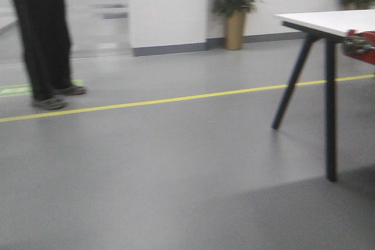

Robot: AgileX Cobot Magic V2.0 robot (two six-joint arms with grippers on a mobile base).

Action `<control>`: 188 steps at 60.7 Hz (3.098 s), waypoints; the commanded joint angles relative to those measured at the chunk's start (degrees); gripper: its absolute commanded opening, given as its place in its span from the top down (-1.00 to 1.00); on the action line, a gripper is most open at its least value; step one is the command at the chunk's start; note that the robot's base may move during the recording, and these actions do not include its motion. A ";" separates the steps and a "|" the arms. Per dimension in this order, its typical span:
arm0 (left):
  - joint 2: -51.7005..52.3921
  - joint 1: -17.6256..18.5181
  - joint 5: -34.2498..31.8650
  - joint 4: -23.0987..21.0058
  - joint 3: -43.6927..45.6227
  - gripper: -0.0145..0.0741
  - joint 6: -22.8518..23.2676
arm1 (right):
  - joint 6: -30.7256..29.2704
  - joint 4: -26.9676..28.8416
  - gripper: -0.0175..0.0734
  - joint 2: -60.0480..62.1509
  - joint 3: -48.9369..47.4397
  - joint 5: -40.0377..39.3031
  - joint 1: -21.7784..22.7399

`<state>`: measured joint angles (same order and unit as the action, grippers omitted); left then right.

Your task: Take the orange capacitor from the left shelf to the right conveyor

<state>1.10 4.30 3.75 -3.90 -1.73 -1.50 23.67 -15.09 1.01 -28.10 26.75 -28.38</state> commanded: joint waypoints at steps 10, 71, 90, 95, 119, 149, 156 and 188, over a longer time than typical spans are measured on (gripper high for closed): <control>0.49 0.36 -4.91 -0.27 -1.47 0.96 0.09 | -0.46 -0.88 0.51 -0.71 -1.59 -5.29 0.02; 0.38 0.36 -4.91 -0.27 -1.47 0.96 0.09 | -0.46 -0.88 0.51 -0.71 -1.59 -5.29 0.02; 0.38 0.36 -4.91 -0.27 -1.47 0.96 0.09 | -0.46 -0.88 0.51 -0.71 -1.59 -5.29 0.02; 0.38 0.36 -4.91 -0.27 -1.47 0.96 0.09 | -0.46 -0.88 0.51 -0.71 -1.59 -5.29 0.02; 0.38 0.36 -4.91 -0.27 -1.47 0.96 0.09 | -0.46 -0.88 0.51 -0.71 -1.59 -5.29 0.02; 0.38 0.36 -4.91 -0.27 -1.47 0.96 0.09 | -0.40 -0.88 0.51 -1.41 -1.59 -10.85 0.02; 0.38 0.36 -4.91 -0.27 -1.47 0.96 0.09 | -0.40 -0.88 0.51 -2.69 -1.57 -10.13 0.02; 0.38 0.36 -4.91 -0.27 -1.47 0.96 0.09 | 0.12 -0.51 0.51 -27.43 -0.51 -29.39 0.02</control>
<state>1.01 4.30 3.75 -3.90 -1.73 -1.50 23.89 -14.99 -18.23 -27.22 8.69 -28.38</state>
